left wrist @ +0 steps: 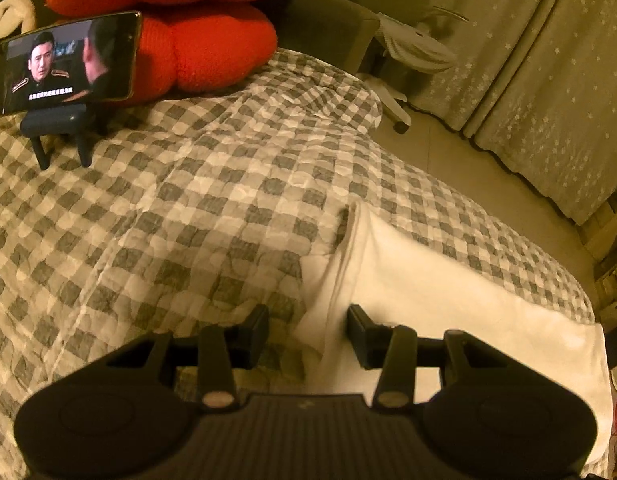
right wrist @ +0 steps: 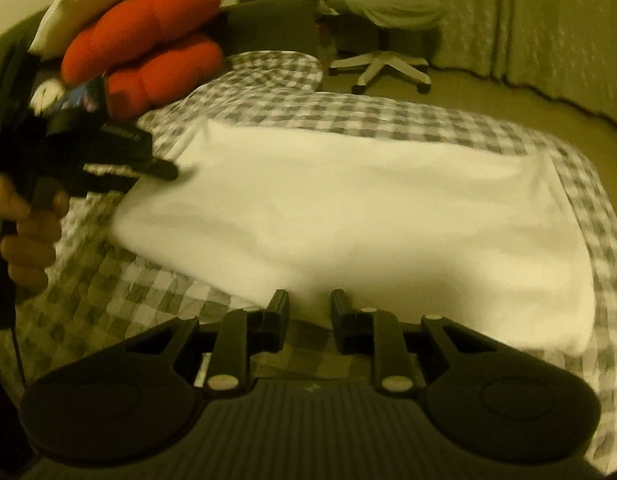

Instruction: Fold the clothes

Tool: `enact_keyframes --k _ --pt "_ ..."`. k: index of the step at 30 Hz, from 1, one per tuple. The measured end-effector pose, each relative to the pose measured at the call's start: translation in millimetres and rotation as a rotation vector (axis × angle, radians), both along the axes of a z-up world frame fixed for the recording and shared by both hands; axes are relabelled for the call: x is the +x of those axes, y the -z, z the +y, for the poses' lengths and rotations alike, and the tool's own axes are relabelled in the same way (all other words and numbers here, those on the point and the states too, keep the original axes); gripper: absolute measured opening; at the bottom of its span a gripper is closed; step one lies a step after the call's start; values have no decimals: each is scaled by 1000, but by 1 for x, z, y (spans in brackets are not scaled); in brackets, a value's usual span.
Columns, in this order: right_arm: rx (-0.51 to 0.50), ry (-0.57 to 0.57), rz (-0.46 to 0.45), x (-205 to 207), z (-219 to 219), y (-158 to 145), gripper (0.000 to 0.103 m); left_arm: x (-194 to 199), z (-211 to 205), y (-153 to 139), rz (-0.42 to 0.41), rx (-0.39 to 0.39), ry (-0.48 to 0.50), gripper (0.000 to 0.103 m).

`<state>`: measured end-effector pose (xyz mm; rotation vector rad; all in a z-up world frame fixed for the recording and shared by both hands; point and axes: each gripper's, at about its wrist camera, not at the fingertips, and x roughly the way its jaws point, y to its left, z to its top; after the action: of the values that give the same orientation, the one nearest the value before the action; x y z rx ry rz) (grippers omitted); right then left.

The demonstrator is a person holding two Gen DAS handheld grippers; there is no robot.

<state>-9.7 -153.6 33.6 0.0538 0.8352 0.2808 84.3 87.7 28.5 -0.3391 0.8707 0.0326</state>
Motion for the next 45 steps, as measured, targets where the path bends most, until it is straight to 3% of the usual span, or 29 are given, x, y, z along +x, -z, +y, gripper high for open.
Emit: enact_keyframes --k 9,14,16,23,29,32,39,45 --pt "-8 51 -49 -3 -16 -10 29 -12 1 -11 -31 1 -11 43" --pt "18 181 -49 2 -52 -14 30 -22 -6 -19 -70 22 21 43" --pt "-10 220 -39 3 -64 -12 30 -26 -10 -23 -92 30 43 43" --pt "80 351 14 1 -105 -11 26 -45 -51 -26 -137 78 185 45" --pt "116 367 7 -4 -111 -14 25 -60 -94 -18 -187 142 331 47" --pt "135 373 0 -13 -115 -14 25 -61 -109 -7 -160 169 385 47" --pt "177 417 -5 -22 -130 -15 31 -61 -125 2 -171 245 432 49" --pt "159 397 -23 -21 -116 -19 36 -66 -142 4 -244 273 457 49"
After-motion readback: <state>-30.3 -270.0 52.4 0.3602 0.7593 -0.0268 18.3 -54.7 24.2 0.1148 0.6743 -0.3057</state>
